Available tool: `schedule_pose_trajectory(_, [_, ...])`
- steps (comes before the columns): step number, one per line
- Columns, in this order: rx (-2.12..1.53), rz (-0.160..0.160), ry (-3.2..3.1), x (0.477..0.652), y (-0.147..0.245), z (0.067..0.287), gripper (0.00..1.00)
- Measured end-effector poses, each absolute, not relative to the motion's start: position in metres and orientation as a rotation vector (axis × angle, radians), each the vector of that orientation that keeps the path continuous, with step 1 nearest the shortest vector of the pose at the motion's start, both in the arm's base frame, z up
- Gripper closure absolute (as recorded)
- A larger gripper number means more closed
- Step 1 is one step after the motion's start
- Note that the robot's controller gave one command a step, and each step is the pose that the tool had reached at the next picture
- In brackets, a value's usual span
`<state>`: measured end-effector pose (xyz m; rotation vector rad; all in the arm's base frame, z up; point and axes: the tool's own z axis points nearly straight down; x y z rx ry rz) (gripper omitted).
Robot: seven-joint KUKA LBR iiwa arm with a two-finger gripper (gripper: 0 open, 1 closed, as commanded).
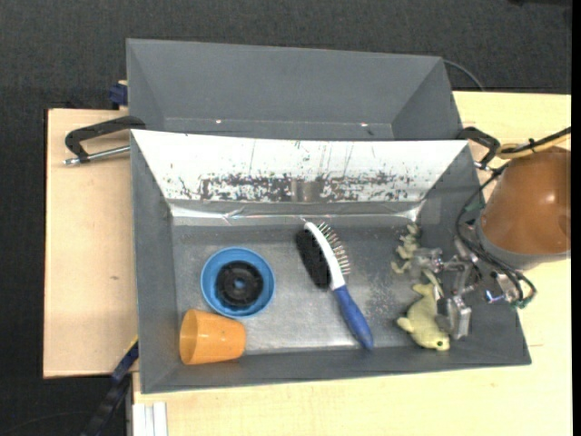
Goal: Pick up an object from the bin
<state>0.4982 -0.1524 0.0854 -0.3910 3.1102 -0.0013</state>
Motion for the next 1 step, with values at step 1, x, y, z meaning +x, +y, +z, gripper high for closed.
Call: schedule_pose_trajectory(1, [-0.393,-0.002,3.11,0.4983,-0.152,0.0856,1.0])
